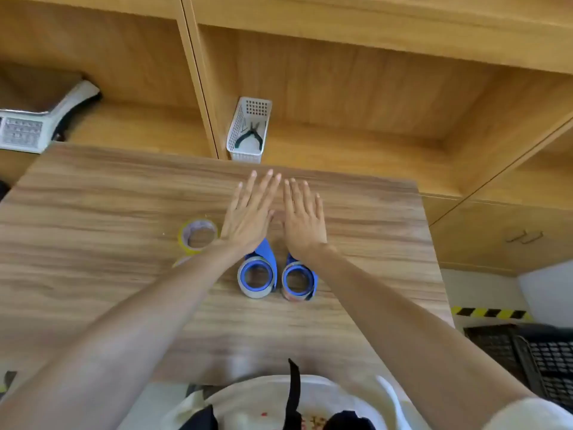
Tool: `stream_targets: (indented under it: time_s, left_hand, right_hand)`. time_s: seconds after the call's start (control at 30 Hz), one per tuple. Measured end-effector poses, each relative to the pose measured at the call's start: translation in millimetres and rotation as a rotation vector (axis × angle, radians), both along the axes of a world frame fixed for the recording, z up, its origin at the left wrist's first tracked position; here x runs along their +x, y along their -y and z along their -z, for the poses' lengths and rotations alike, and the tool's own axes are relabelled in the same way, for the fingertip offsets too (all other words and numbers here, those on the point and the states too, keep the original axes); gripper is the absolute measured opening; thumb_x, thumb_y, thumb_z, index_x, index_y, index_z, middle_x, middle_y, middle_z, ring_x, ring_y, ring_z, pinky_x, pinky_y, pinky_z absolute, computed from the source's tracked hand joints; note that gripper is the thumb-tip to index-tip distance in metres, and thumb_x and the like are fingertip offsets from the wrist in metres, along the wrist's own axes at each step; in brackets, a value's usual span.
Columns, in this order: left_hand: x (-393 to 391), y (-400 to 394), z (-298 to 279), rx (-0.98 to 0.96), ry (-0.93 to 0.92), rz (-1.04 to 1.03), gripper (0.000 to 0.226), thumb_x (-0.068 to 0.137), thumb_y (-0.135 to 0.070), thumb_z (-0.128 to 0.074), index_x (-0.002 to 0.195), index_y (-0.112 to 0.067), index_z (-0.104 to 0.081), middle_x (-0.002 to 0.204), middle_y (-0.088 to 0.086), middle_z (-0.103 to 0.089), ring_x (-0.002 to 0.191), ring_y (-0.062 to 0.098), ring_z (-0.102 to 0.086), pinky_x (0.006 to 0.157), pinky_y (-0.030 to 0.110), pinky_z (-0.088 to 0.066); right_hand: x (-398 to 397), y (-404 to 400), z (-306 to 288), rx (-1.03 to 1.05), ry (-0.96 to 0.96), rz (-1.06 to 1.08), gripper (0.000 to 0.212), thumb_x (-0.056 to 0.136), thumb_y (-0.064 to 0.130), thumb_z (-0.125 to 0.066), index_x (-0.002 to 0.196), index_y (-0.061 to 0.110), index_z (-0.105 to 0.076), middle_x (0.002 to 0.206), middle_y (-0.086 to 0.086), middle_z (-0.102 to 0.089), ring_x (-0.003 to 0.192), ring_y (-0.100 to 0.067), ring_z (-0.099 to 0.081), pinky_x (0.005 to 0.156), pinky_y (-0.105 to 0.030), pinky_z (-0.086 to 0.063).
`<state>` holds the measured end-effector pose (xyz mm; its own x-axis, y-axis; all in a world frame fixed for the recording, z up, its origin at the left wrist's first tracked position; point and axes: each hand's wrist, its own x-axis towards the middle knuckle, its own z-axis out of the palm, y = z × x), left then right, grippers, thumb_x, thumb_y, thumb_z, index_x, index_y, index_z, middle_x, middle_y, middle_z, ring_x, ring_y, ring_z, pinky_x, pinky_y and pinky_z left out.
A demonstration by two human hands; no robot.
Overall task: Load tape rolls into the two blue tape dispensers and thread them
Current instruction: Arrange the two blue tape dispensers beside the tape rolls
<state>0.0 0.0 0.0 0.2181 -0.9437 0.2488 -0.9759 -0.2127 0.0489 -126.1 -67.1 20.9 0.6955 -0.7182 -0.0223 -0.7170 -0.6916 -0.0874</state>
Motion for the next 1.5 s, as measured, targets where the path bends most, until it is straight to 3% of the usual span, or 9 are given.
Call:
stream_targets:
  time_s: [0.1, 0.27, 0.4, 0.53, 0.73, 0.87, 1.03, 1.17, 1.5]
  left_hand:
    - [-4.0, -12.6, 26.0, 0.111, -0.065, -0.023, 0.067, 0.102, -0.033, -0.039, 0.157, -0.018, -0.004, 0.166, 0.002, -0.009, 0.152, 0.03, -0.008, 0.121, 0.048, -0.018]
    - [-16.2, -44.4, 73.3, 0.216, -0.162, -0.04, 0.069, 0.099, -0.037, -0.049, 0.156, -0.02, -0.014, 0.164, 0.001, -0.02, 0.149, 0.031, -0.023, 0.117, 0.047, -0.028]
    - [-14.9, -57.0, 84.1, 0.311, -0.257, -0.034, 0.066, 0.101, -0.039, -0.041, 0.157, -0.021, -0.01, 0.165, -0.001, -0.012, 0.15, 0.03, -0.021, 0.116, 0.047, -0.031]
    - [-18.3, -67.9, 84.4, 0.29, -0.458, -0.093, 0.075, 0.096, -0.033, -0.054, 0.157, -0.025, -0.01, 0.166, -0.004, -0.003, 0.13, 0.032, -0.049, 0.09, 0.044, -0.053]
    - [-47.8, -104.5, 85.8, 0.219, -0.693, -0.084, 0.096, 0.08, -0.057, -0.06, 0.151, -0.047, 0.005, 0.164, -0.005, 0.004, 0.147, 0.024, -0.026, 0.097, 0.043, -0.051]
    - [-46.9, -103.6, 88.2, 0.162, -0.77, -0.171, 0.108, 0.078, -0.047, -0.075, 0.152, -0.044, 0.003, 0.163, -0.008, 0.001, 0.146, 0.018, -0.028, 0.095, 0.041, -0.052]
    - [-45.1, -101.9, 85.6, 0.196, -0.827, -0.223, 0.11, 0.079, -0.04, -0.077, 0.153, -0.042, 0.005, 0.144, 0.0, -0.028, 0.117, 0.02, -0.052, 0.075, 0.025, -0.045]
    - [-37.7, -105.3, 83.1, 0.243, -0.855, -0.189, 0.114, 0.078, -0.029, -0.079, 0.151, -0.044, 0.007, 0.126, -0.009, -0.029, 0.094, 0.012, -0.053, 0.068, 0.018, -0.038]
    - [-25.4, -114.6, 83.4, 0.219, -0.821, -0.054, 0.109, 0.076, -0.015, -0.076, 0.152, -0.046, -0.004, 0.147, -0.002, -0.023, 0.138, 0.013, -0.031, 0.096, 0.02, -0.037]
  right_hand:
    - [-8.5, -11.3, 17.6, 0.104, -0.054, -0.006, 0.068, 0.091, 0.022, -0.013, 0.156, 0.009, 0.006, 0.165, -0.005, 0.004, 0.151, -0.026, 0.006, 0.122, -0.049, -0.002]
    - [-21.0, -31.1, 60.6, 0.185, -0.08, -0.07, 0.075, 0.099, 0.021, -0.044, 0.155, 0.013, 0.004, 0.163, -0.004, -0.007, 0.151, -0.025, 0.003, 0.121, -0.048, -0.005]
    - [-26.8, -43.1, 77.7, 0.256, -0.081, -0.094, 0.071, 0.102, 0.028, -0.042, 0.156, 0.016, 0.002, 0.162, -0.002, -0.013, 0.151, -0.022, -0.002, 0.12, -0.046, -0.005]
    - [-28.3, -51.8, 88.0, 0.329, -0.047, -0.097, 0.069, 0.103, 0.033, -0.04, 0.156, 0.016, -0.001, 0.161, -0.002, -0.019, 0.151, -0.022, -0.004, 0.121, -0.046, -0.003]
    - [-30.9, -56.5, 96.4, 0.266, 0.069, -0.094, 0.068, 0.098, 0.025, -0.05, 0.155, 0.016, -0.015, 0.144, -0.006, -0.047, 0.146, -0.025, -0.027, 0.12, -0.047, -0.012]
    - [-33.3, -59.2, 100.2, 0.248, 0.086, -0.095, 0.07, 0.097, 0.025, -0.052, 0.155, 0.015, -0.014, 0.142, -0.004, -0.05, 0.144, -0.023, -0.03, 0.121, -0.046, -0.013]
    - [-32.1, -55.1, 101.0, 0.237, 0.095, -0.098, 0.059, 0.094, 0.025, -0.06, 0.145, 0.01, -0.034, 0.137, -0.007, -0.053, 0.14, -0.023, -0.037, 0.121, -0.046, -0.018]
    - [-34.8, -50.2, 102.8, 0.173, 0.084, -0.066, 0.057, 0.08, 0.016, -0.074, 0.127, 0.016, -0.042, 0.115, 0.002, -0.063, 0.125, -0.018, -0.052, 0.118, -0.042, -0.024]
    - [-31.2, -40.1, 92.1, 0.231, 0.085, -0.095, 0.042, 0.093, 0.01, -0.056, 0.131, 0.019, -0.04, 0.106, -0.002, -0.063, 0.113, -0.025, -0.054, 0.12, -0.047, -0.016]
